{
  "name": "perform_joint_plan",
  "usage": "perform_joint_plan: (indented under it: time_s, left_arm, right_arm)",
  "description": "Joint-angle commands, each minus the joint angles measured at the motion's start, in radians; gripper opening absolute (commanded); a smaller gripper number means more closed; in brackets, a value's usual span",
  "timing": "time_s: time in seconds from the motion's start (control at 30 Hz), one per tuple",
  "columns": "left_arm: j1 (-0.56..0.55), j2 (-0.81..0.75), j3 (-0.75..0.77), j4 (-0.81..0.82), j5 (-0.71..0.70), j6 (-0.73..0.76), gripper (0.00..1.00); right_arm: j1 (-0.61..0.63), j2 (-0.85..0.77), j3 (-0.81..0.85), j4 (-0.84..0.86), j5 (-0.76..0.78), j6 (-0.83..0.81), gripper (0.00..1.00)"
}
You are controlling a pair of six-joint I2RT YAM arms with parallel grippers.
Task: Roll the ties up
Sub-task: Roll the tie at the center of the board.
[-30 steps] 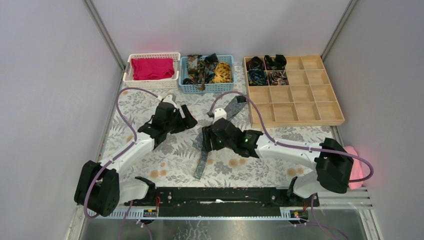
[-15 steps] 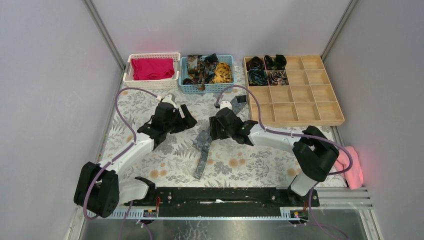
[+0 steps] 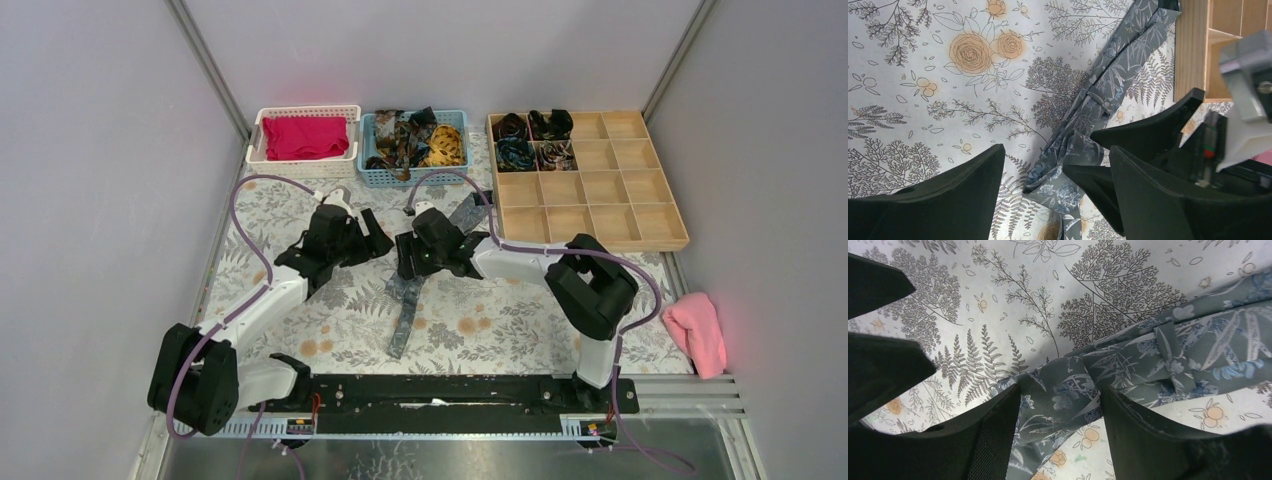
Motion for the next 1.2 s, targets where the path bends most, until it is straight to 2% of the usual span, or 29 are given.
perform_joint_plan:
  time_s: [0.0, 0.07, 0.17, 0.33, 0.4, 0.63, 0.93, 1.03, 1.17]
  left_arm:
    - [0.011, -0.004, -0.008, -0.005, -0.017, 0.017, 0.84]
    - [0.011, -0.009, -0.008, -0.006, -0.016, 0.014, 0.84]
    - [0.011, -0.026, -0.008, -0.015, -0.026, 0.010, 0.84]
    - [0.011, -0.079, -0.004, -0.054, -0.041, -0.003, 0.84]
    - [0.013, -0.117, -0.003, -0.075, -0.052, -0.009, 0.84]
    - [0.012, -0.260, 0.051, -0.204, -0.103, -0.018, 0.85]
    - [0.012, -0.400, 0.138, -0.343, -0.158, -0.004, 0.87]
    - [0.012, -0.410, 0.136, -0.354, -0.169, 0.001, 0.88]
    - [0.012, -0.409, 0.129, -0.364, -0.173, 0.006, 0.88]
  right_arm:
    - [-0.003, 0.038, 0.053, 0.000, -0.069, -0.021, 0.64]
    - [-0.003, 0.037, 0.047, 0.012, -0.091, -0.015, 0.51]
    - [-0.003, 0.026, 0.039, 0.032, -0.116, -0.013, 0.37]
    - [-0.002, -0.011, 0.041, 0.038, -0.164, -0.006, 0.24]
    - [0.006, -0.039, 0.032, 0.044, -0.181, 0.004, 0.24]
    - [0.165, -0.117, 0.062, -0.056, -0.101, -0.038, 0.24]
    - [0.398, -0.053, 0.077, -0.117, 0.003, 0.005, 0.26]
    - [0.448, 0.003, 0.072, -0.109, 0.005, 0.039, 0.49]
    - [0.492, 0.035, 0.075, -0.129, 0.115, 0.013, 0.60]
